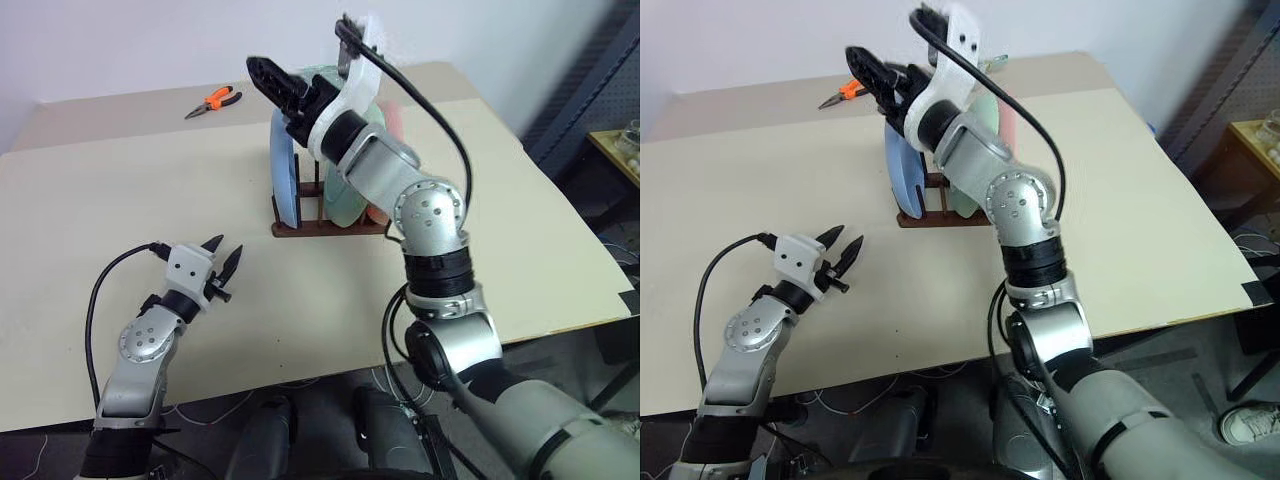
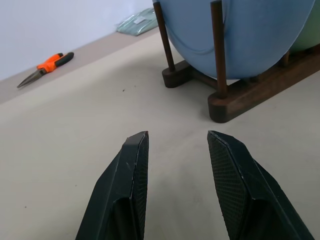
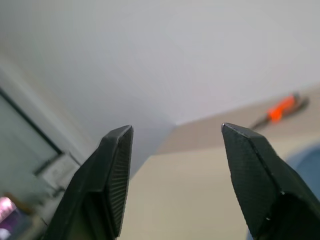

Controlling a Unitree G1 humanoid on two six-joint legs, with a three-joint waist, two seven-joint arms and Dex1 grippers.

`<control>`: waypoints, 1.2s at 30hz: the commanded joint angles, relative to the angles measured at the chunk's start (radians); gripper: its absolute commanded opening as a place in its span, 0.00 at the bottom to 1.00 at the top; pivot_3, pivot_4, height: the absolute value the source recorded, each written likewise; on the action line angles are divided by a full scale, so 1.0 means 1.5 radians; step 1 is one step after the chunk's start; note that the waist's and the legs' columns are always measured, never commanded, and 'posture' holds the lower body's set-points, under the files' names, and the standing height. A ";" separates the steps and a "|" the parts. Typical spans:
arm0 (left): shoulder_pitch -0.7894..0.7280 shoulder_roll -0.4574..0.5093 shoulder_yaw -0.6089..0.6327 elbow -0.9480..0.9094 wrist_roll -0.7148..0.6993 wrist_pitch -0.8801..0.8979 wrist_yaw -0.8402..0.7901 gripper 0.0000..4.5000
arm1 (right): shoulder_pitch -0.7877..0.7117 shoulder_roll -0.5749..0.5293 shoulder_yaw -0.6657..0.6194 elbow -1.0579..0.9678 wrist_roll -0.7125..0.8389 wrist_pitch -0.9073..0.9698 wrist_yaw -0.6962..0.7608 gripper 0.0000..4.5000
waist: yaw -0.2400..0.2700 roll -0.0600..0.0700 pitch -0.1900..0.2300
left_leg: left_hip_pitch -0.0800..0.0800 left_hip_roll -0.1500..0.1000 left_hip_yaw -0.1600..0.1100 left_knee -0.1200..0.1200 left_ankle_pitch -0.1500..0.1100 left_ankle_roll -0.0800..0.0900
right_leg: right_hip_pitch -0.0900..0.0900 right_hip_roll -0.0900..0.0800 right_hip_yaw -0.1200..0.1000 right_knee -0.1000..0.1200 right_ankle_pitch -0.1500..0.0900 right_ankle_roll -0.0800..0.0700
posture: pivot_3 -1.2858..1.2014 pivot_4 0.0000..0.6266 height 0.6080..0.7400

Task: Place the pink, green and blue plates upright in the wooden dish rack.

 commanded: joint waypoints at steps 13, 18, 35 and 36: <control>-0.057 0.000 -0.141 -0.128 -0.083 0.128 -0.136 0.42 | 0.377 -0.472 0.034 -0.377 -0.245 -0.012 0.343 0.00 | 0.013 0.000 0.000 | 0.000 0.000 0.002 0.000 -0.001 0.002 | 0.004 -0.003 -0.001 -0.008 -0.002 0.000 | 0.52 0.24 0.99; -0.061 0.001 -0.149 -0.123 -0.083 0.130 -0.147 0.42 | 0.363 -0.443 0.126 -0.331 -0.392 -0.015 0.305 0.00 | 0.018 0.000 0.000 | 0.000 0.000 0.002 0.000 -0.001 0.002 | 0.004 -0.003 -0.001 -0.009 -0.002 -0.001 | 0.52 0.24 0.99; -0.044 0.005 -0.143 -0.139 -0.078 0.136 -0.138 0.42 | 0.363 -0.406 0.139 -0.295 -0.510 -0.024 0.365 0.00 | 0.018 -0.001 0.000 | -0.001 -0.001 0.001 0.000 -0.001 0.002 | 0.004 -0.004 -0.002 -0.009 -0.001 -0.001 | 0.52 0.24 0.99; -0.043 0.005 -0.143 -0.139 -0.078 0.135 -0.139 0.42 | 0.367 -0.409 0.137 -0.300 -0.513 -0.021 0.371 0.00 | 0.019 -0.001 0.000 | -0.001 -0.001 0.001 0.000 -0.001 0.002 | 0.004 -0.004 -0.002 -0.009 -0.001 -0.001 | 0.52 0.24 0.99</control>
